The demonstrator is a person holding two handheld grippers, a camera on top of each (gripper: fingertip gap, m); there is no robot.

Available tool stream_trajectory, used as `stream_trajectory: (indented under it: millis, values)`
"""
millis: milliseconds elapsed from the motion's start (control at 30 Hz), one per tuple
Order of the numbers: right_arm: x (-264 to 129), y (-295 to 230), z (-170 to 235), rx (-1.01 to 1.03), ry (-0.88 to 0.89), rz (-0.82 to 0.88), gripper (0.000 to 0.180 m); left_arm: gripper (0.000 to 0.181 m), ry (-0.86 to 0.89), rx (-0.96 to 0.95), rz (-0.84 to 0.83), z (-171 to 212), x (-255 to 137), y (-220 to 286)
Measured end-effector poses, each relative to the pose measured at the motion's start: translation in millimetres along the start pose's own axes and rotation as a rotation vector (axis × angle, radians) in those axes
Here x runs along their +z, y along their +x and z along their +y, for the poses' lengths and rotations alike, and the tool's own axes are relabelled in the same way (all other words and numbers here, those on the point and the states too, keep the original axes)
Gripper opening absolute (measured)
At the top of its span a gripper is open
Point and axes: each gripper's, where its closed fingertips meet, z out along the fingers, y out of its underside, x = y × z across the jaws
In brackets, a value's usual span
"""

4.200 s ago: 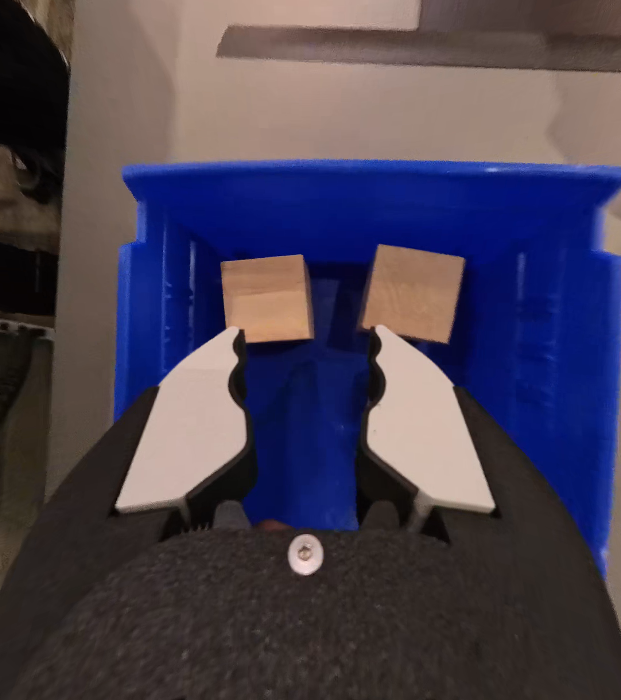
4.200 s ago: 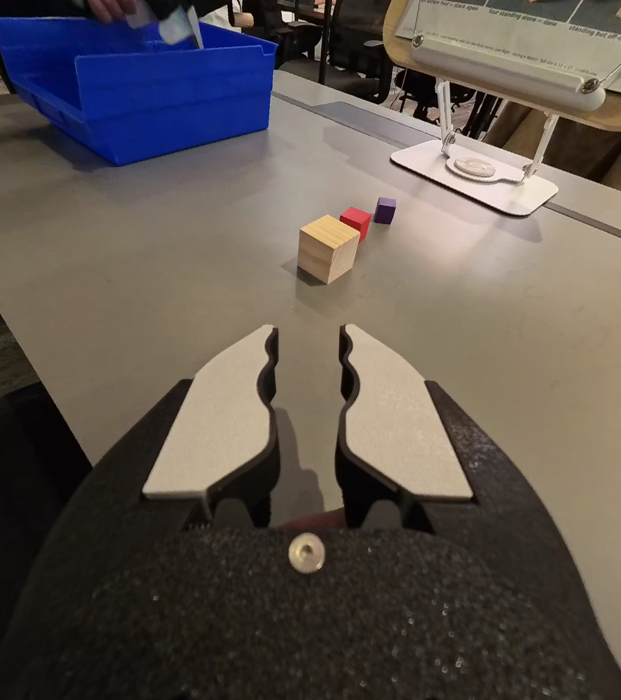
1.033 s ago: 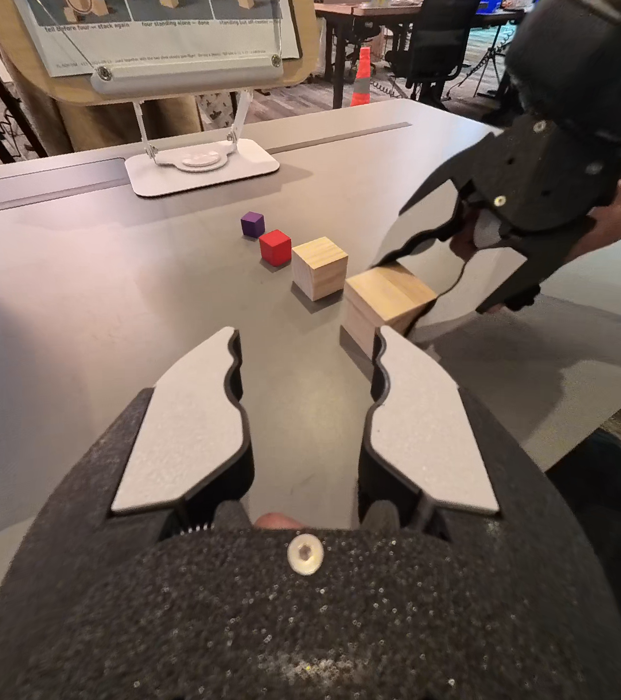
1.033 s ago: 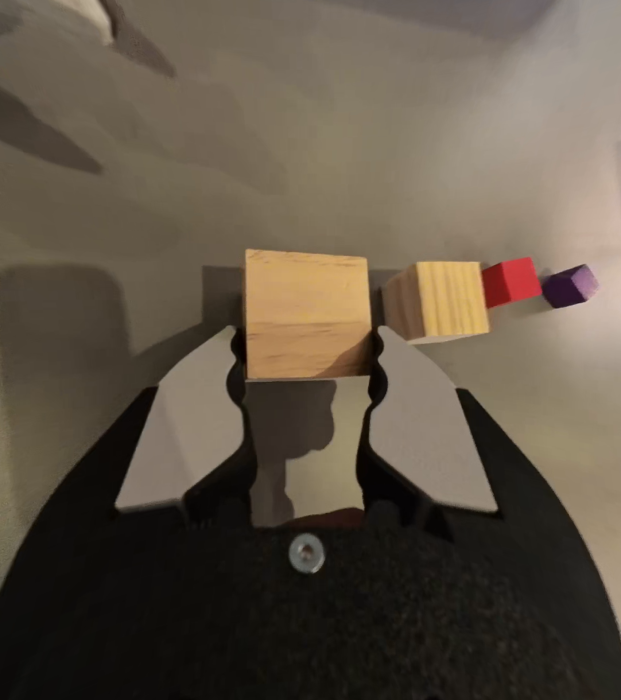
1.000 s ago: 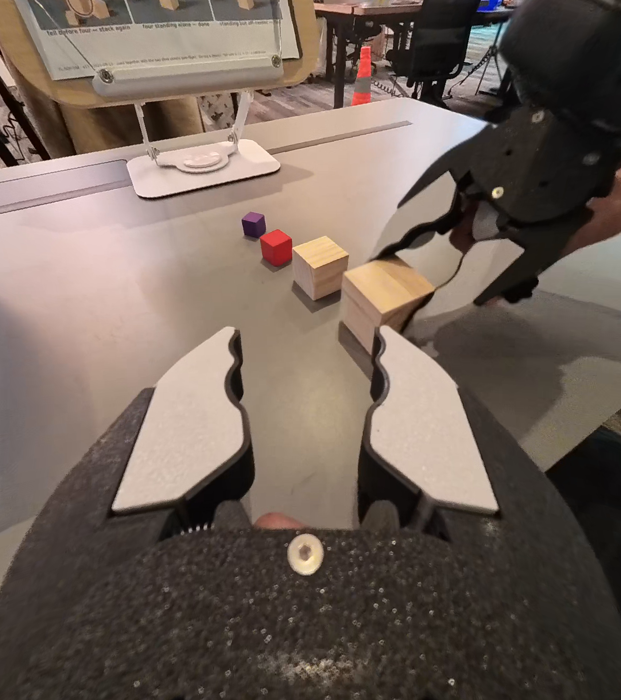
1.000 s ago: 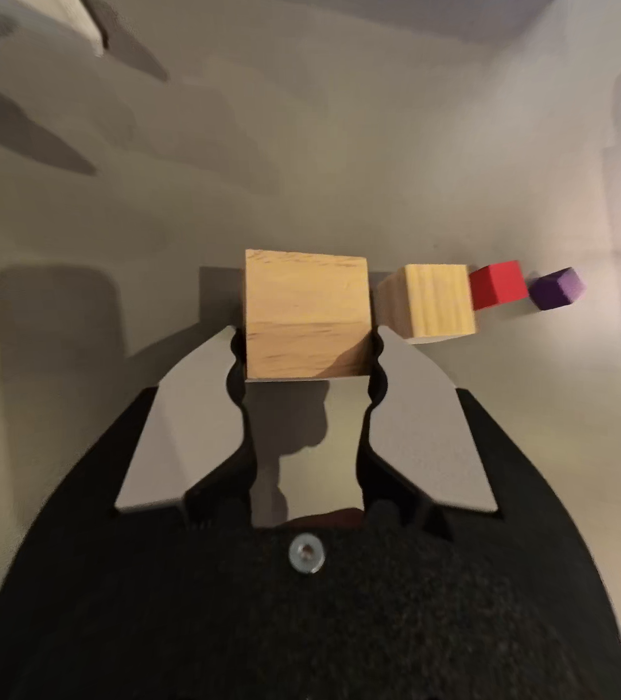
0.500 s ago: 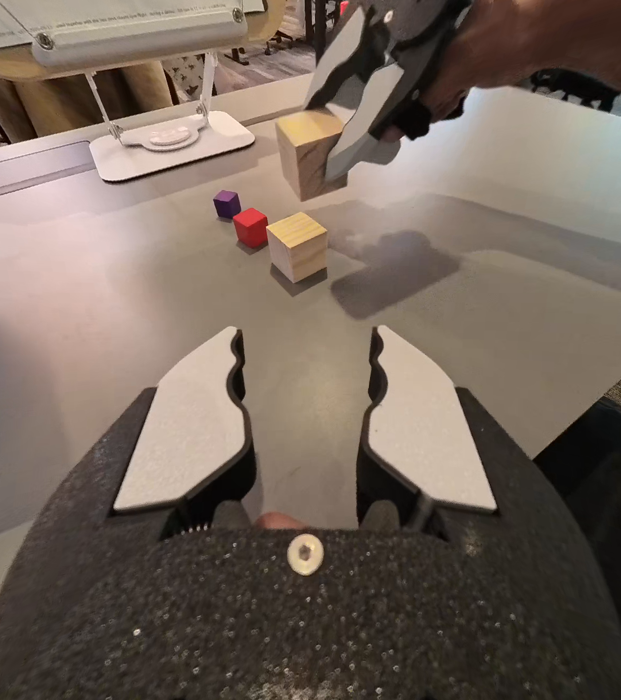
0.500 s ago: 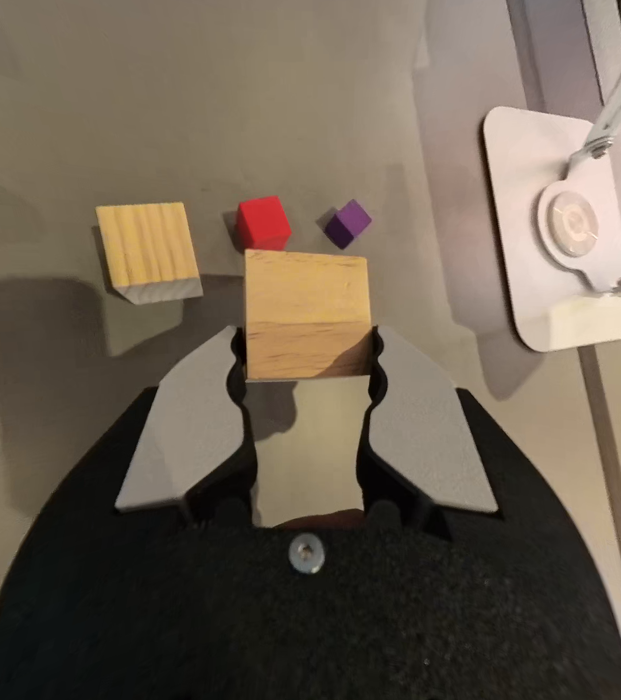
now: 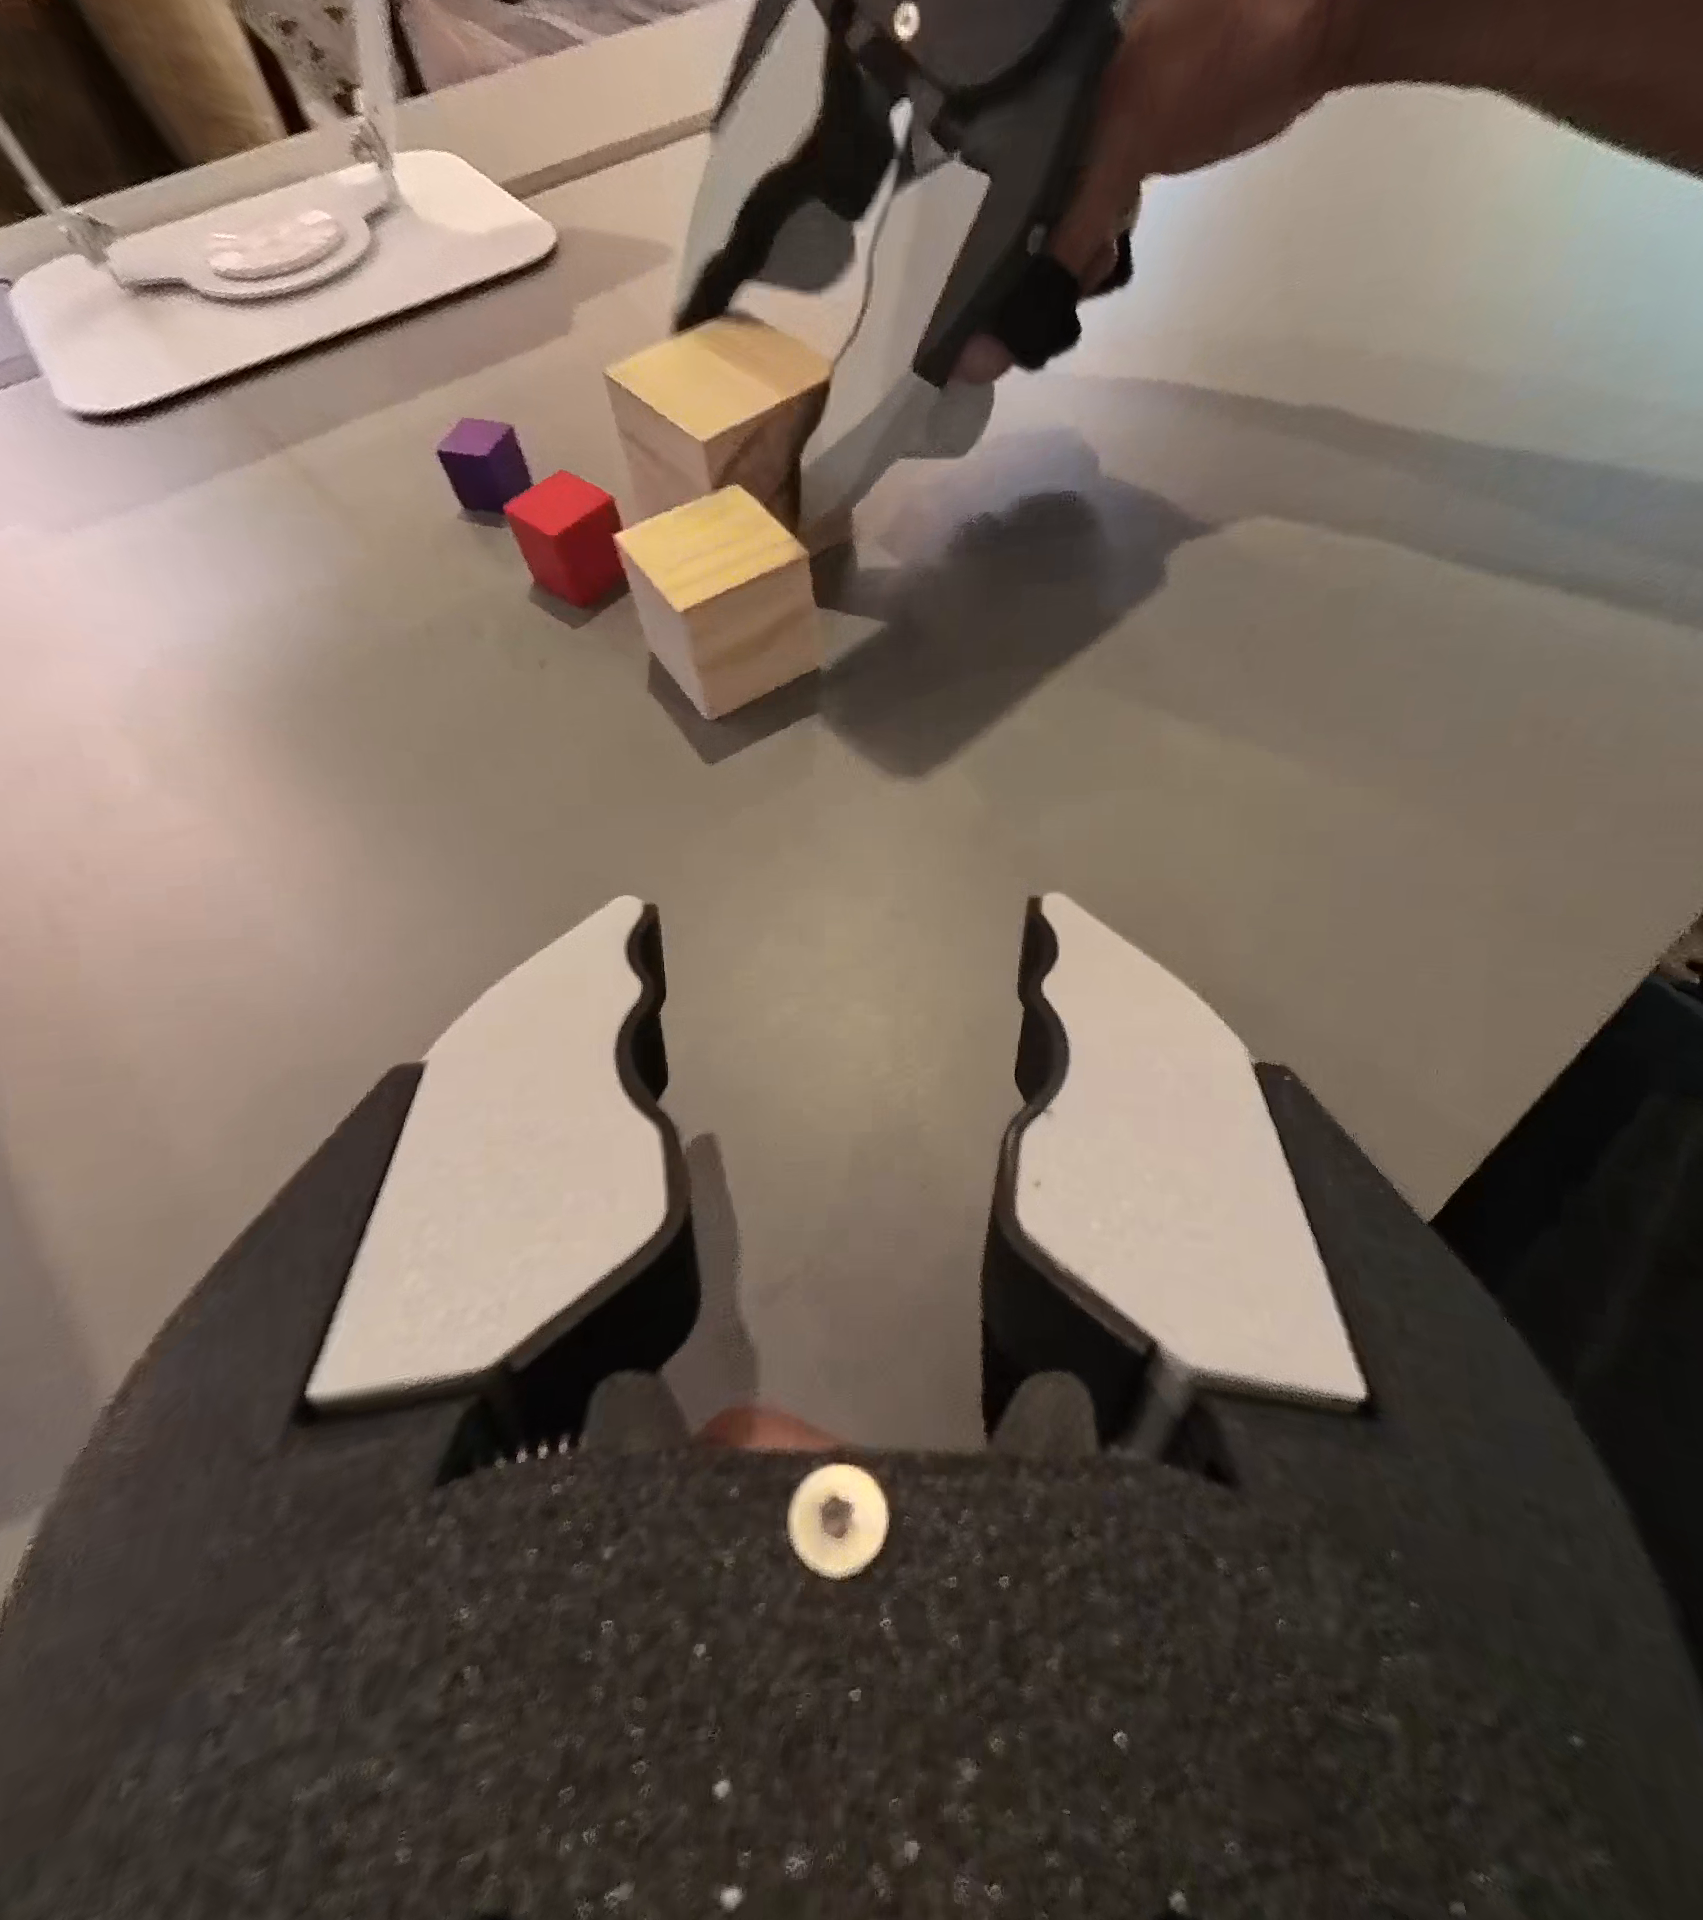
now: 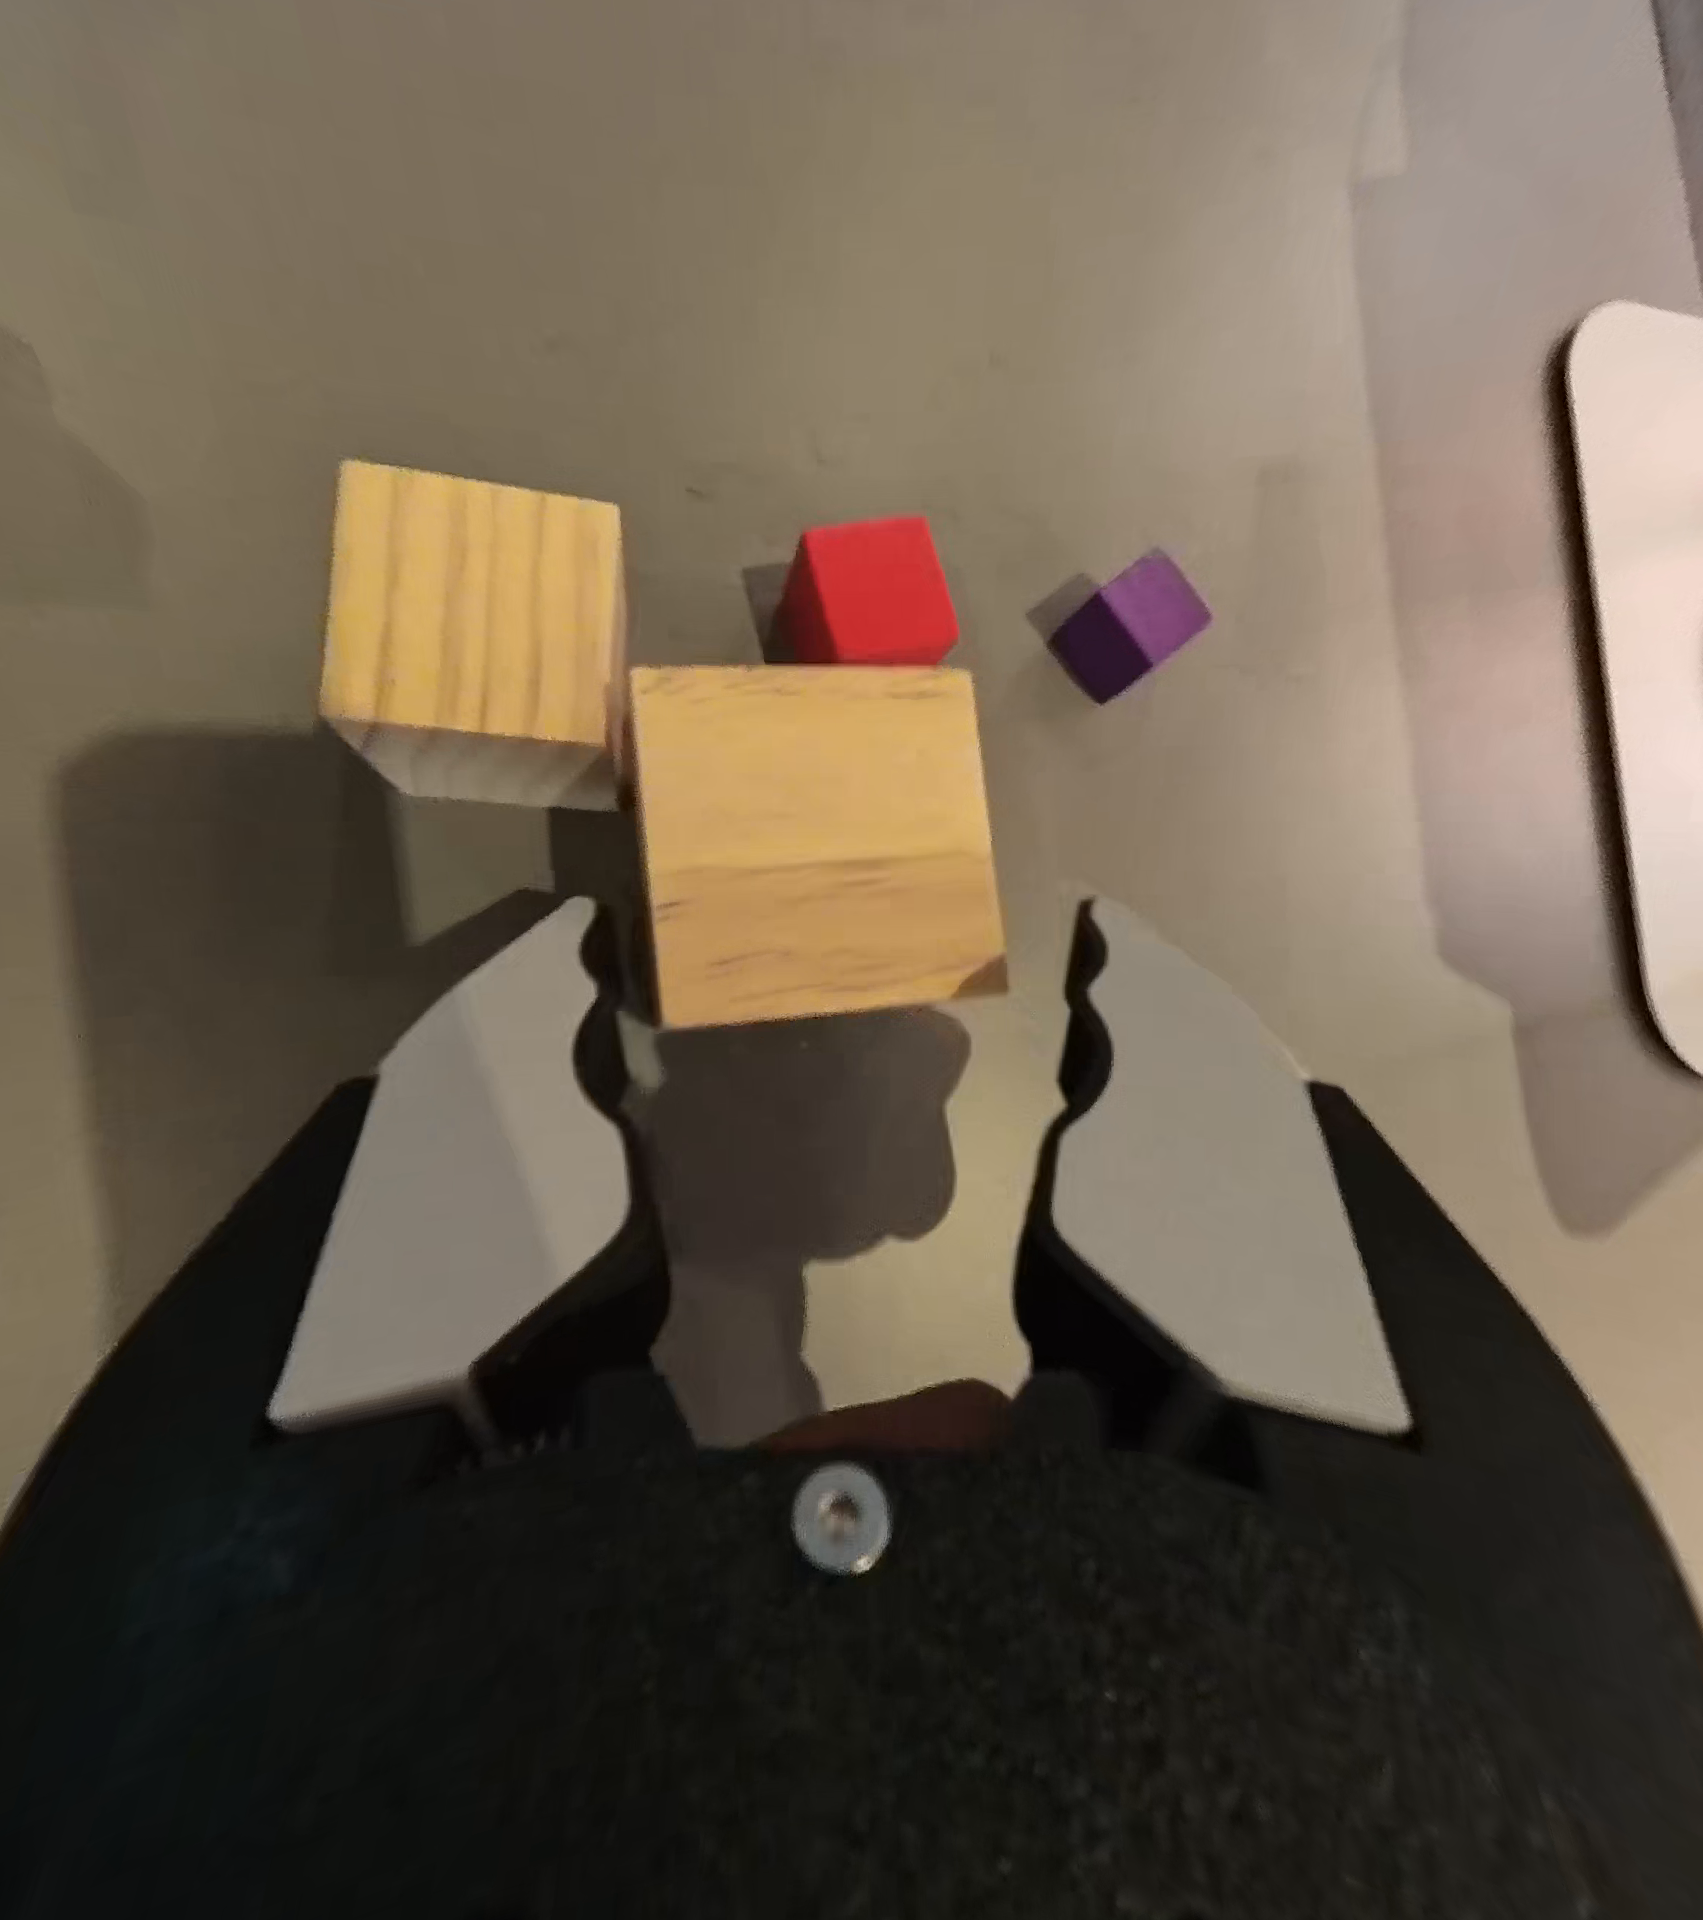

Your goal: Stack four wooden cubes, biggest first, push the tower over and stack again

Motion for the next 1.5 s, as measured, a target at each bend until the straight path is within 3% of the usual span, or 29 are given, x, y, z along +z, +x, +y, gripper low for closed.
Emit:
stream_trajectory:
  millis: [200, 300, 400, 633, 767, 833, 1033, 1233, 1333, 1500]
  values:
    - [-63.8, -20.9, -5.6, 0.01, 0.087, 0.175, 0.084, 0.067, -0.048, 0.244, 0.073, -24.2, 18.1, -20.0]
    - [-102.0, -65.6, -11.1, 0.04, 0.22, 0.274, 0.078, 0.059, -0.03, 0.319, 0.227, -45.5, 30.8, -21.4]
    - [-125.7, -117.3, -11.2, 0.042, 0.339, 0.327, 0.067, 0.064, -0.071, 0.392, 0.376, -56.8, 48.7, -19.0]
    - [-152.6, -200.5, 3.8, 0.14, 0.35, 0.252, 0.067, 0.076, -0.316, 0.612, 0.453, -45.8, 98.5, -31.4]
    - [-161.5, -228.6, 1.3, 0.153, 0.387, 0.248, 0.066, 0.076, -0.457, 0.671, 0.448, -20.7, 117.2, -38.2]
    - [-161.5, -235.6, 0.9, 0.173, 0.41, 0.237, 0.064, 0.049, -0.469, 0.703, 0.435, -13.5, 122.6, -39.6]
    - [-148.7, -237.1, 4.1, 0.194, 0.393, 0.224, 0.064, 0.046, -0.468, 0.669, 0.455, -14.3, 113.6, -39.8]
    - [-144.8, -237.1, 0.3, 0.192, 0.397, 0.22, 0.062, 0.046, -0.363, 0.651, 0.413, -73.9, 95.8, -50.8]
    - [-140.1, -239.1, 1.9, 0.193, 0.384, 0.211, 0.062, 0.046, -0.358, 0.651, 0.391, -101.4, 107.3, -53.2]
    - [-141.8, -241.8, 0.7, 0.19, 0.39, 0.203, 0.061, 0.046, -0.41, 0.632, 0.419, -109.6, 137.3, -51.2]
